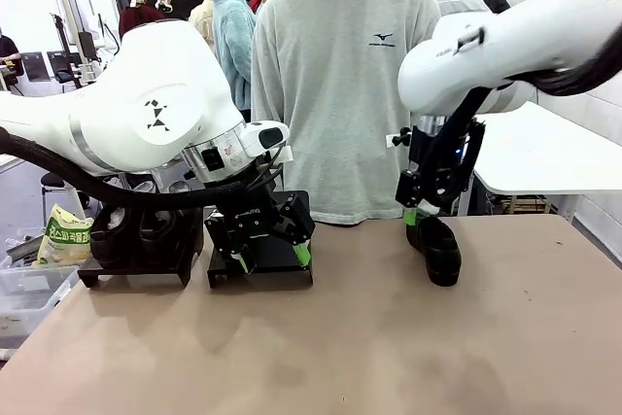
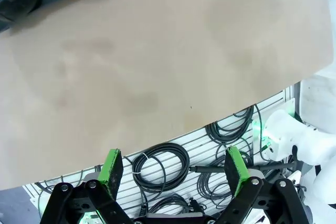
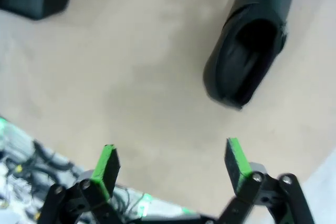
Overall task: Organize the shoes by placing them on the stand.
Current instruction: Pick up one Shoe and place it in the middle of the table.
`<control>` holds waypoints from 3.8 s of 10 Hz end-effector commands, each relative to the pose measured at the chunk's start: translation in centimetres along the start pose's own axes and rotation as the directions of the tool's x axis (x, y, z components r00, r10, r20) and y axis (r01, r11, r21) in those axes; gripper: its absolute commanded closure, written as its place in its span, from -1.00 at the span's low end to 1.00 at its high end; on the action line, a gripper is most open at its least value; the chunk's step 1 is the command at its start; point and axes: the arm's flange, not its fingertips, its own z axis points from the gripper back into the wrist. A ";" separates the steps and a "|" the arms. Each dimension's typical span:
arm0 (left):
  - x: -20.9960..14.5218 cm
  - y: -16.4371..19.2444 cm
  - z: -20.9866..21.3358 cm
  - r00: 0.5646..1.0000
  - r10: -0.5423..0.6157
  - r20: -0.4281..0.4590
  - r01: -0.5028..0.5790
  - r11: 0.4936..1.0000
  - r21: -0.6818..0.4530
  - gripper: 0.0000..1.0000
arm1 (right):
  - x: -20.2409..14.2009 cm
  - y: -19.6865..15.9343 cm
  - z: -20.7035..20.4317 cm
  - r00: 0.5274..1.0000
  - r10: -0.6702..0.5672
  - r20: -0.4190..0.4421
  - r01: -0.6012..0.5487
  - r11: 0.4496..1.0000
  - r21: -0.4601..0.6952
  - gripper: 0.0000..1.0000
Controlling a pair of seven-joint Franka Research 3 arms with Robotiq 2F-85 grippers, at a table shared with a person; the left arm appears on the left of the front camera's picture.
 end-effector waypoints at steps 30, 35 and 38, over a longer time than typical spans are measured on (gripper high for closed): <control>0.0 0.1 0.2 1.000 0.000 -0.011 0.000 1.000 -0.010 -1.00 | 3.4 0.1 -6.5 0.905 -0.420 -0.062 0.418 0.907 -0.040 1.00; 0.0 0.1 0.2 1.000 0.000 -0.011 0.000 1.000 -0.010 -1.00 | -4.8 9.1 -3.1 0.925 -0.307 -0.225 0.306 0.951 -0.042 1.00; 0.0 0.1 0.2 1.000 0.000 -0.011 0.000 1.000 -0.010 -1.00 | -7.2 11.8 -5.3 0.917 -0.265 -0.297 0.278 0.961 0.002 1.00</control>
